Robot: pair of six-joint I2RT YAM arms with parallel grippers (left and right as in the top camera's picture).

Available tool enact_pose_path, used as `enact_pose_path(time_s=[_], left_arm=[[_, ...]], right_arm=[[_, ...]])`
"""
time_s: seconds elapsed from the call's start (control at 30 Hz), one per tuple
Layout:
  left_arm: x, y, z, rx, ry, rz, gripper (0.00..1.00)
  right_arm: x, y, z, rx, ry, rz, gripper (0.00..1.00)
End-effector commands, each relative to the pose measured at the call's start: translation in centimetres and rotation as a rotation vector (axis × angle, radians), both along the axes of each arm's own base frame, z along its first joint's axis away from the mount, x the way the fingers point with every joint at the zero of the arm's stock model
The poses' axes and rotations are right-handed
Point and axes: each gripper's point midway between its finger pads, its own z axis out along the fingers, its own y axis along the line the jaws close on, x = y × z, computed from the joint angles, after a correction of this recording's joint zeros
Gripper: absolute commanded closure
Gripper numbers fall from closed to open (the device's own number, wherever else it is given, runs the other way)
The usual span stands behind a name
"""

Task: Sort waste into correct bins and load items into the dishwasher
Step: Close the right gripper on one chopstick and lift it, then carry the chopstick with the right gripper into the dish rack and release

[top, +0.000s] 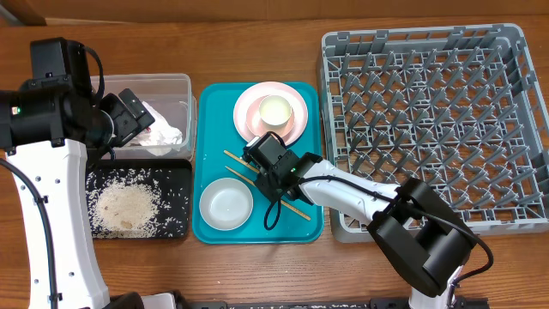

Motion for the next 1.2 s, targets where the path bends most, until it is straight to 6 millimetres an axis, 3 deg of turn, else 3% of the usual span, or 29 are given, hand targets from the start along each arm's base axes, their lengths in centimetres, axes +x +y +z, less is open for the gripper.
enact_pose_path(time_s=[0.0,0.2,0.37,0.47,0.6,0.9,1.0,1.13,1.17], left_arm=[[0.2,0.4,0.4,0.011,-0.012,0.010,0.00],[0.2,0.4,0.4,0.011,-0.012,0.010,0.00],[0.2,0.4,0.4,0.011,-0.012,0.010,0.00],[0.2,0.4,0.4,0.011,-0.012,0.011,0.00],[0.2,0.4,0.4,0.011,-0.012,0.010,0.00],[0.2,0.4,0.4,0.011,-0.012,0.010,0.00],[0.2,0.4,0.4,0.011,-0.012,0.010,0.00],[0.2,0.4,0.4,0.011,-0.012,0.010,0.00],[0.2,0.4,0.4,0.011,-0.012,0.010,0.00]], right_arm=[[0.4,-0.1,-0.3,0.000,-0.006,-0.012,0.84],[0.6,0.2,0.1,0.012,-0.007,-0.012,0.96],[0.6,0.2,0.2,0.013,-0.008,-0.012,0.96],[1.0,0.6,1.2,0.032,-0.026,-0.012,0.96],[1.8,1.5,4.6,0.081,-0.073,-0.012,0.96],[2.7,2.4,15.1,0.251,-0.234,-0.012,0.96],[2.7,1.0,17.8,0.281,-0.262,-0.048,0.96],[4.2,-3.0,20.2,0.302,-0.284,-0.221,0.96],[5.1,-5.1,20.5,0.301,-0.280,-0.289,0.96]])
